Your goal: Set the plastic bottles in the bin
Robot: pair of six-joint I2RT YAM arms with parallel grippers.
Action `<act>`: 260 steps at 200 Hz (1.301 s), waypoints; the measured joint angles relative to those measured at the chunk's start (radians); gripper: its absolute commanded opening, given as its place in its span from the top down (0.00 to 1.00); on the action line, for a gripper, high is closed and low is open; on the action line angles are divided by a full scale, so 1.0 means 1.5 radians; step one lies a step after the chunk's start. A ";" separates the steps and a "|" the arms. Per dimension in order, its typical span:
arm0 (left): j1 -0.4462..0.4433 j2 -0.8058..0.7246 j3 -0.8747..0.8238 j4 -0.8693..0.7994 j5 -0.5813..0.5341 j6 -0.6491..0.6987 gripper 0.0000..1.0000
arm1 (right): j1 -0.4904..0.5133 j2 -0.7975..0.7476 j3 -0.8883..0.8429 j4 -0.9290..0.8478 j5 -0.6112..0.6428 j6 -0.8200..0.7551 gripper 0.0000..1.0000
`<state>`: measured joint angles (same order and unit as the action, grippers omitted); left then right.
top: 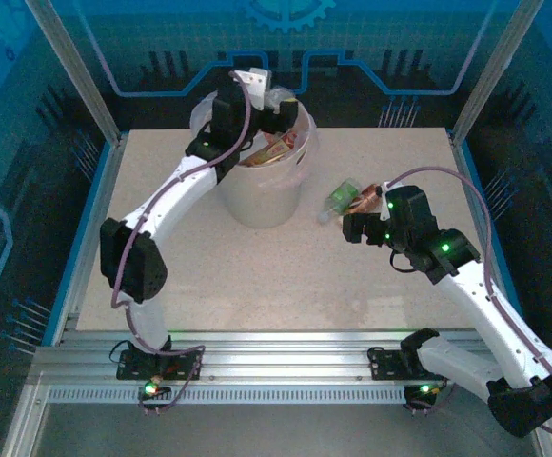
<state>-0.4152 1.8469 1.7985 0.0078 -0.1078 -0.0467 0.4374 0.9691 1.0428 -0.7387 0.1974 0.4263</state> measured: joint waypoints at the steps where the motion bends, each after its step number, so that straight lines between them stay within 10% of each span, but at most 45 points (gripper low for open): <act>1: 0.000 -0.002 0.000 0.000 0.000 0.000 0.01 | 0.000 0.000 0.000 0.000 0.000 0.000 0.00; 260: -0.001 0.030 0.072 -0.104 -0.100 -0.002 0.11 | -0.112 0.054 -0.006 -0.008 -0.013 0.043 0.00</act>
<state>-0.4168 1.8915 1.9068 -0.1482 -0.2581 -0.0502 0.2695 1.0508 1.0332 -0.7509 0.1780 0.4908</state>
